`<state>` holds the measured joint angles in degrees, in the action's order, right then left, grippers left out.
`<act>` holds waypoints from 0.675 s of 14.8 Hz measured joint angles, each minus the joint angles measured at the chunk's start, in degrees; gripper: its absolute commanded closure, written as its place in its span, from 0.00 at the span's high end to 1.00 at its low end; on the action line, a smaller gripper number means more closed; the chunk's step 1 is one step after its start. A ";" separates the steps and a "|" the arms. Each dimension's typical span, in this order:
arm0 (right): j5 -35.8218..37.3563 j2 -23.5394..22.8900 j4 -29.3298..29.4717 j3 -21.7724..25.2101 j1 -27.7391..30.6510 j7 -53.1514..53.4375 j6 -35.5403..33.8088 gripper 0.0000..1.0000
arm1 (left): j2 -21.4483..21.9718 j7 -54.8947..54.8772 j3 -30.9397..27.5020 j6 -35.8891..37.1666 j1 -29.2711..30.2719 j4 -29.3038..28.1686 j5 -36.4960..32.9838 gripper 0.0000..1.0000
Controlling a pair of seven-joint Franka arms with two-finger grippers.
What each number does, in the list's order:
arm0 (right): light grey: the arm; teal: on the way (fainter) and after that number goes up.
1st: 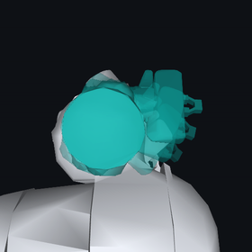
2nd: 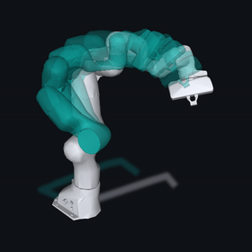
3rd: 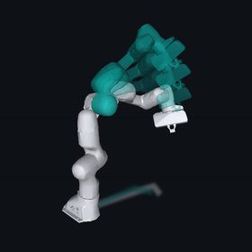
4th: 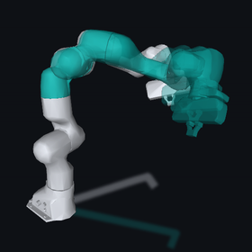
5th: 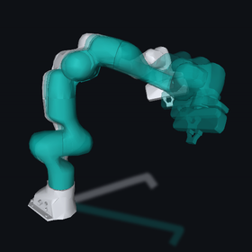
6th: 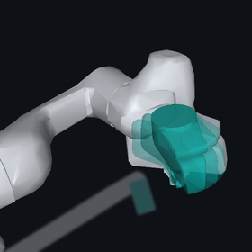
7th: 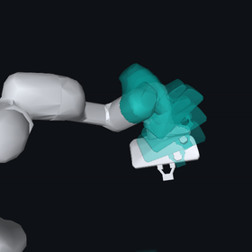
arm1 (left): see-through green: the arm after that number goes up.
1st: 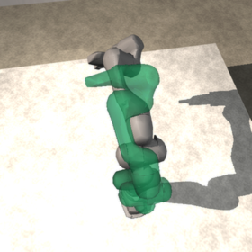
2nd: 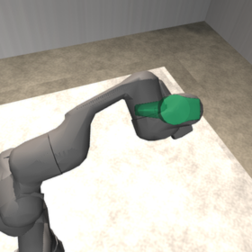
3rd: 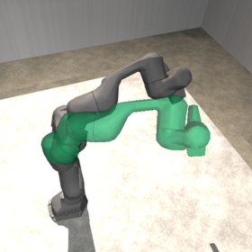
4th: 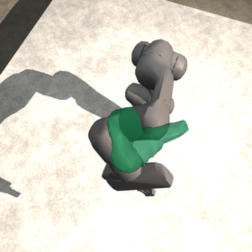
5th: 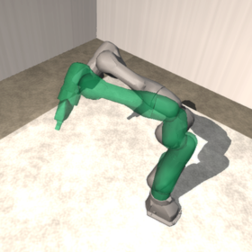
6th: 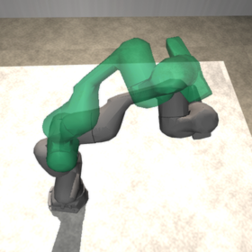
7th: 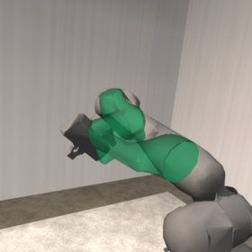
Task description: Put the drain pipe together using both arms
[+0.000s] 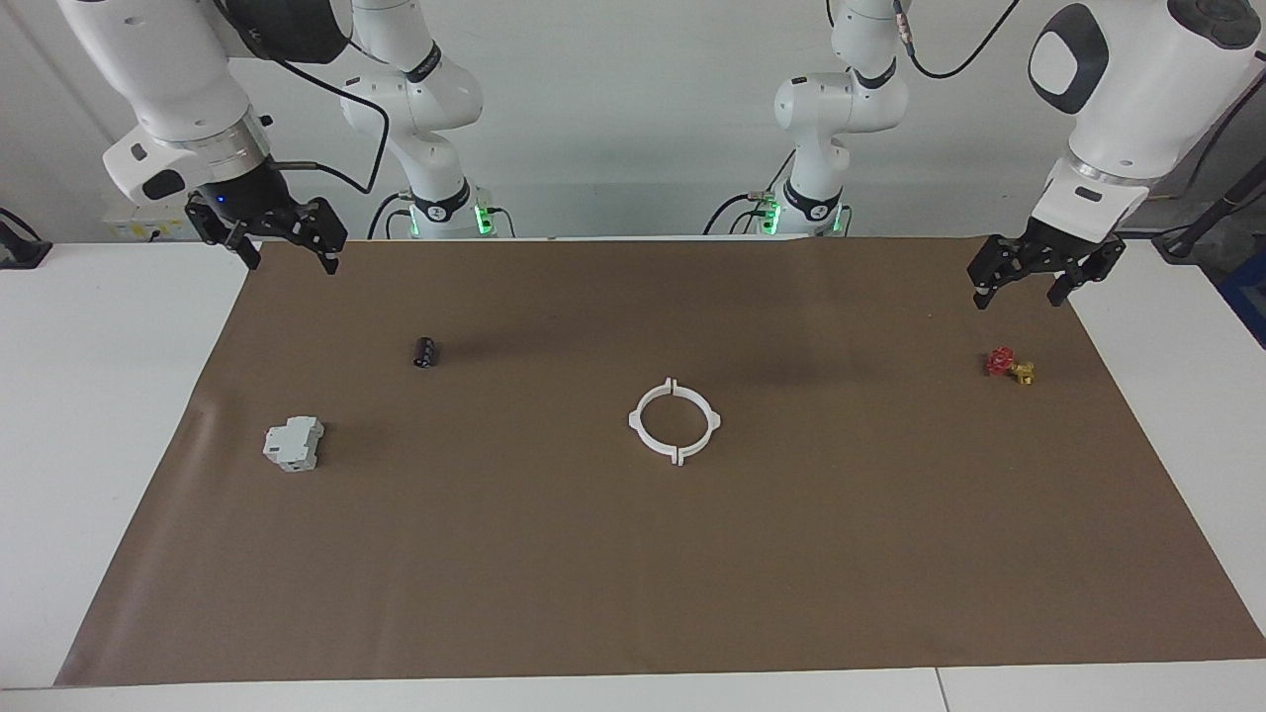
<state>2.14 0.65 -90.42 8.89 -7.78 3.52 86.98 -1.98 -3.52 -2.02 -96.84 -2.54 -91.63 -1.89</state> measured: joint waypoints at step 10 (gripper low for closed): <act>0.00 0.00 0.00 0.00 0.00 0.00 0.00 1.00 | 1.08 4.91 2.97 -0.37 -2.27 -3.07 1.43 1.00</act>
<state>2.14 0.65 -90.42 8.89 -7.78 3.52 86.98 -0.90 1.39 0.95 -97.20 -4.80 -94.70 -0.47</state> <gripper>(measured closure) 0.000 0.000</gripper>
